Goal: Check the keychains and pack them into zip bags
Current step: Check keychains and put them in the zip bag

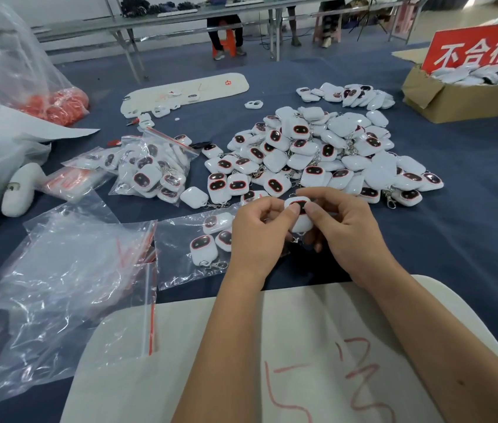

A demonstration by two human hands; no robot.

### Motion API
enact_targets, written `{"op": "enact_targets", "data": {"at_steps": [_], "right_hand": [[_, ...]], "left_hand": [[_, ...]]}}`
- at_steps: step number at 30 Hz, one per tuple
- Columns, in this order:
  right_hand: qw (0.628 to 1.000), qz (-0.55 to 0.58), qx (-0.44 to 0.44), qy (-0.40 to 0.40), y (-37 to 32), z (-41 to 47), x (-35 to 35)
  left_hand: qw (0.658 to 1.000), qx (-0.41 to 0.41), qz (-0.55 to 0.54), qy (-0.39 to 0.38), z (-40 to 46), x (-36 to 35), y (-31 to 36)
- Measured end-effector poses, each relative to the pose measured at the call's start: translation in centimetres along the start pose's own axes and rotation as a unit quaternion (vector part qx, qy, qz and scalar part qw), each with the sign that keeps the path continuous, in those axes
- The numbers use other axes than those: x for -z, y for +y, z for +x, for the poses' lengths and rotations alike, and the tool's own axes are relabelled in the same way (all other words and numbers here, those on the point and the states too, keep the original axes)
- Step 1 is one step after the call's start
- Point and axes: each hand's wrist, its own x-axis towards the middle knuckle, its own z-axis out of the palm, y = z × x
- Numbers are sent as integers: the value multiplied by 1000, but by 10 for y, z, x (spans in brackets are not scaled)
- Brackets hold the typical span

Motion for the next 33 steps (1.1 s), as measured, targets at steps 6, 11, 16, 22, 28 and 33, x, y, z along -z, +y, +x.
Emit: {"op": "enact_targets", "data": {"at_steps": [6, 11, 16, 22, 28, 33], "right_hand": [[1000, 1, -13, -11, 3, 1, 1], [1000, 4, -15, -5, 3, 2, 0], [1000, 15, -7, -1, 0, 0, 0], [1000, 21, -19, 0, -2, -1, -1], [999, 8, -36, 30, -4, -1, -1], [996, 27, -55, 58, -4, 1, 0]], "left_hand": [[1000, 20, -10, -7, 2, 2, 0], [1000, 8, 10, -5, 3, 0, -2], [1000, 0, -4, 5, 2, -1, 1], [1000, -6, 6, 10, 1, -1, 1], [999, -34, 8, 30, 0, -2, 1], [996, -38, -1, 78, 0, -7, 2]]}}
